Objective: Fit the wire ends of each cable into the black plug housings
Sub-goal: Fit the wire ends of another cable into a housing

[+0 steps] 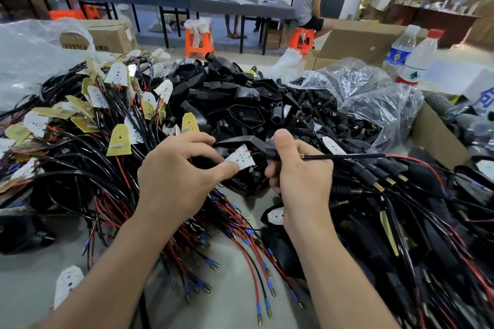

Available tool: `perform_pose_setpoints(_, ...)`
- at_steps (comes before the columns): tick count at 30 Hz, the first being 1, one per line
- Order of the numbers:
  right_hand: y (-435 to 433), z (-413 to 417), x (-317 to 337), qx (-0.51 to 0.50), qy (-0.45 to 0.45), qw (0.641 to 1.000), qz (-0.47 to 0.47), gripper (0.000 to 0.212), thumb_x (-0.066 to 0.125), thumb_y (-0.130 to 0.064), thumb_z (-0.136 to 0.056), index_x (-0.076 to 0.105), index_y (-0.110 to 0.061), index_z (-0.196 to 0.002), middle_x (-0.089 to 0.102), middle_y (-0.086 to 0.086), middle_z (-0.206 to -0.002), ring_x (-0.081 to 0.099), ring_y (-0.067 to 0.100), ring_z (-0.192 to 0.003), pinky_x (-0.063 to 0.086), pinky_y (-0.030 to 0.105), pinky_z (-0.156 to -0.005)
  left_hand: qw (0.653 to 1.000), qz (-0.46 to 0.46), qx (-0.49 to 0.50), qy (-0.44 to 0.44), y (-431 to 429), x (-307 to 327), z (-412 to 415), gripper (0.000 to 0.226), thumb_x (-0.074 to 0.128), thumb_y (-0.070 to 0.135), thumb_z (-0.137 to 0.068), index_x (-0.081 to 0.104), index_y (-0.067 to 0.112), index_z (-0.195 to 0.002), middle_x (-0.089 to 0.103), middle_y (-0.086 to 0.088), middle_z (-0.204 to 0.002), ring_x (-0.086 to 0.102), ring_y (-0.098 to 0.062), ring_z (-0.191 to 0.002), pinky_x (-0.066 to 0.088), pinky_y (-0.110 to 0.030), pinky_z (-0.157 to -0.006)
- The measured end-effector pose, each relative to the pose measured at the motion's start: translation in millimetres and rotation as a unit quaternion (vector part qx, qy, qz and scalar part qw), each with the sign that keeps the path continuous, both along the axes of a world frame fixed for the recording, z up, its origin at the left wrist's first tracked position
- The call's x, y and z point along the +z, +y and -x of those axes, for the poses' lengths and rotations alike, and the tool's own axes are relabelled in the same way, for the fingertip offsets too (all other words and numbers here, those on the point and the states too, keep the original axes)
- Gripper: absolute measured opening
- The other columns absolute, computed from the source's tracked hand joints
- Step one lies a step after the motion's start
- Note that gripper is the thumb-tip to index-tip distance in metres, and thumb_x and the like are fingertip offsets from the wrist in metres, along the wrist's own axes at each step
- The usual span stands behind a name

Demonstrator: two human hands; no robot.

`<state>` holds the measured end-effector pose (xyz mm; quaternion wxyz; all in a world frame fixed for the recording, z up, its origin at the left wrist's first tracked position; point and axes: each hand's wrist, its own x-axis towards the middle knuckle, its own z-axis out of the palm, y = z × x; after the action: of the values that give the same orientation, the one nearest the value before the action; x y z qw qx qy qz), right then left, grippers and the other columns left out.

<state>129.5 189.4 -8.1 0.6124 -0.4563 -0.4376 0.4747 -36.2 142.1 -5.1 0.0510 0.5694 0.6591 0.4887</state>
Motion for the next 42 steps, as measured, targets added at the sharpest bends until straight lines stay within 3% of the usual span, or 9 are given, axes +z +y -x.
perform_pose_setpoints(7, 0.9, 2.3, 1.0, -0.008, 0.032, 0.999, 0.029, 0.042, 0.07, -0.042, -0.093, 0.067, -0.014, -0.061, 0.062, 0.006, -0.049, 0.047, 0.014, -0.039, 0.037, 0.021, -0.039, 0.993, 0.04, -0.061, -0.097, 7.3, -3.4, 9.1, 0.016, 0.094, 0.04, -0.065, 0.079, 0.046, -0.065, 0.064, 0.049, -0.099, 0.056, 0.024, -0.106, 0.04, -0.017, -0.094)
perform_pose_setpoints(10, 2.6, 4.8, -1.6, -0.013, -0.005, 0.999, 0.037, 0.043, 0.07, -0.043, -0.09, 0.066, -0.012, -0.06, 0.06, 0.006, -0.048, 0.046, 0.016, -0.04, 0.038, 0.023, -0.043, 0.986, 0.009, -0.097, -0.133, 9.5, -3.0, 16.6, 0.021, 0.096, 0.024, -0.068, 0.08, 0.038, -0.066, 0.07, 0.035, -0.114, 0.064, 0.01, -0.111, 0.048, -0.023, -0.093)
perform_pose_setpoints(13, 4.3, 1.4, -0.8, 0.027, -0.031, 0.998, 0.047, 0.043, 0.068, -0.036, -0.088, 0.059, -0.016, -0.051, 0.052, 0.006, -0.044, 0.04, 0.017, -0.04, 0.034, 0.024, -0.043, 0.989, -0.035, -0.078, -0.119, 9.7, -4.2, 17.2, 0.022, 0.093, 0.023, -0.071, 0.078, 0.039, -0.068, 0.071, 0.032, -0.113, 0.069, 0.003, -0.104, 0.051, -0.015, -0.08)
perform_pose_setpoints(16, 4.7, -3.5, 0.4, 0.071, -0.004, 0.996, 0.049, 0.037, 0.068, -0.028, -0.087, 0.057, -0.017, -0.053, 0.042, 0.006, -0.043, 0.032, 0.017, -0.039, 0.027, 0.021, -0.039, 0.977, -0.047, -0.051, -0.202, 11.3, -8.8, 10.9, 0.026, 0.094, 0.018, -0.067, 0.075, 0.033, -0.076, 0.075, 0.023, -0.109, 0.072, 0.002, -0.095, 0.056, -0.017, -0.077)
perform_pose_setpoints(19, 3.6, -4.4, 1.9, 0.092, 0.036, 0.994, 0.048, 0.026, 0.068, -0.022, -0.089, 0.06, -0.01, -0.067, 0.034, 0.006, -0.044, 0.024, 0.018, -0.039, 0.021, 0.02, -0.04, 0.941, 0.013, -0.131, -0.313, 11.9, -7.4, 5.9, 0.025, 0.086, 0.021, -0.075, 0.074, 0.032, -0.095, 0.077, 0.011, -0.111, 0.073, -0.007, -0.104, 0.061, -0.028, -0.077)
perform_pose_setpoints(23, 1.2, -5.8, 5.1, 0.112, 0.057, 0.99, 0.057, 0.043, 0.066, -0.019, -0.094, 0.056, -0.019, -0.052, 0.028, 0.003, -0.045, 0.019, 0.016, -0.035, 0.017, 0.021, -0.041, 0.896, 0.094, -0.209, -0.38, 7.5, -1.4, 1.5, 0.018, 0.066, 0.013, -0.099, 0.081, 0.022, -0.1, 0.081, -0.01, -0.093, 0.079, -0.025, -0.082, 0.061, -0.024, -0.061)
perform_pose_setpoints(31, -5.2, 1.8, 0.4, 0.094, 0.042, 0.993, 0.056, 0.051, 0.063, -0.026, -0.092, 0.052, -0.019, -0.042, 0.036, 0.003, -0.04, 0.027, 0.016, -0.033, 0.022, 0.019, -0.041, 0.903, 0.077, -0.192, -0.376, 3.6, 1.8, -1.6, 0.02, 0.08, 0.032, -0.067, 0.084, 0.017, -0.08, 0.078, -0.016, -0.078, 0.076, -0.023, -0.062, 0.056, -0.02, -0.052)
perform_pose_setpoints(37, -6.2, -4.0, 3.5, 0.157, 0.003, 0.987, 0.046, 0.048, 0.065, -0.037, -0.099, 0.064, -0.019, -0.055, 0.049, 0.006, -0.042, 0.036, 0.015, -0.034, 0.029, 0.02, -0.038, 0.867, 0.184, -0.281, -0.368, 1.8, 5.5, 1.5, 0.024, 0.069, 0.031, -0.082, 0.084, 0.014, -0.09, 0.077, -0.011, -0.08, 0.072, -0.019, -0.066, 0.057, -0.023, -0.057)
perform_pose_setpoints(42, -5.8, -13.5, 10.4, 0.143, 0.049, 0.988, 0.016, 0.038, 0.053, -0.036, -0.105, 0.075, -0.012, -0.085, 0.068, 0.011, -0.061, 0.049, 0.014, -0.046, 0.037, 0.022, -0.045, 0.87, 0.153, -0.245, -0.399, 2.3, 7.5, 1.7, 0.024, 0.071, 0.033, -0.078, 0.085, 0.016, -0.087, 0.076, -0.01, -0.079, 0.072, -0.018, -0.063, 0.056, -0.019, -0.055)
